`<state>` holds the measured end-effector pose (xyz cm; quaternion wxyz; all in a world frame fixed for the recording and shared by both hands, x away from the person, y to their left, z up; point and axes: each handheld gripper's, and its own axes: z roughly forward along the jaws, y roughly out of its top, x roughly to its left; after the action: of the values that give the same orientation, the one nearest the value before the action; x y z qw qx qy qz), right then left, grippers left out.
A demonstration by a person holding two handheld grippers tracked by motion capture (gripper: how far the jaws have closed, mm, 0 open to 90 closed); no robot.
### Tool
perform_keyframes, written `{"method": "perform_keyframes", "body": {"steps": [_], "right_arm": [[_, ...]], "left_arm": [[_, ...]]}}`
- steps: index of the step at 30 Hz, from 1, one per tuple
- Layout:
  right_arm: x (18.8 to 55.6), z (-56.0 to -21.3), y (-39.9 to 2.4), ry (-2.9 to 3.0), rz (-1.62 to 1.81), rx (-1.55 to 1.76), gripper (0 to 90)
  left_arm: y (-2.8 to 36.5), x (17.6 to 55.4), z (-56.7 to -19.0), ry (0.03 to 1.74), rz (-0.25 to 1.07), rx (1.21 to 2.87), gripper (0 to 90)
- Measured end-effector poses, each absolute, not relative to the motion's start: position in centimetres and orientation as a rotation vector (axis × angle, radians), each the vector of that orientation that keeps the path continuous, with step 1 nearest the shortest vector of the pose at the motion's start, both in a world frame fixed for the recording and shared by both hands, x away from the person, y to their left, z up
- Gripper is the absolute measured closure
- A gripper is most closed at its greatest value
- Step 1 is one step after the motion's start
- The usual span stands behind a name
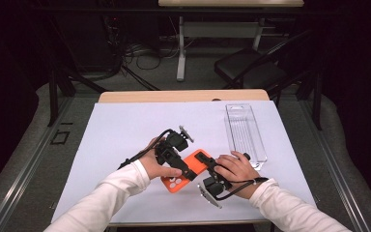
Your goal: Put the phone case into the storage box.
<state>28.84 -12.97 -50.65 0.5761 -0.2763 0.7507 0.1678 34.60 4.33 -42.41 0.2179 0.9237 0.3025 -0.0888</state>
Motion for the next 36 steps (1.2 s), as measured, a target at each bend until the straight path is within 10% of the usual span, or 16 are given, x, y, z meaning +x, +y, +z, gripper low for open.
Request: {"method": "perform_keyframes", "body": {"steps": [36], "right_arm": [[28.8, -50.2, -15.9, 1.848, 0.476, -0.487, 86.9]], "left_arm": [[9.9, 35.1, -40.5, 0.896, -0.044, 2.457, 15.9]]}}
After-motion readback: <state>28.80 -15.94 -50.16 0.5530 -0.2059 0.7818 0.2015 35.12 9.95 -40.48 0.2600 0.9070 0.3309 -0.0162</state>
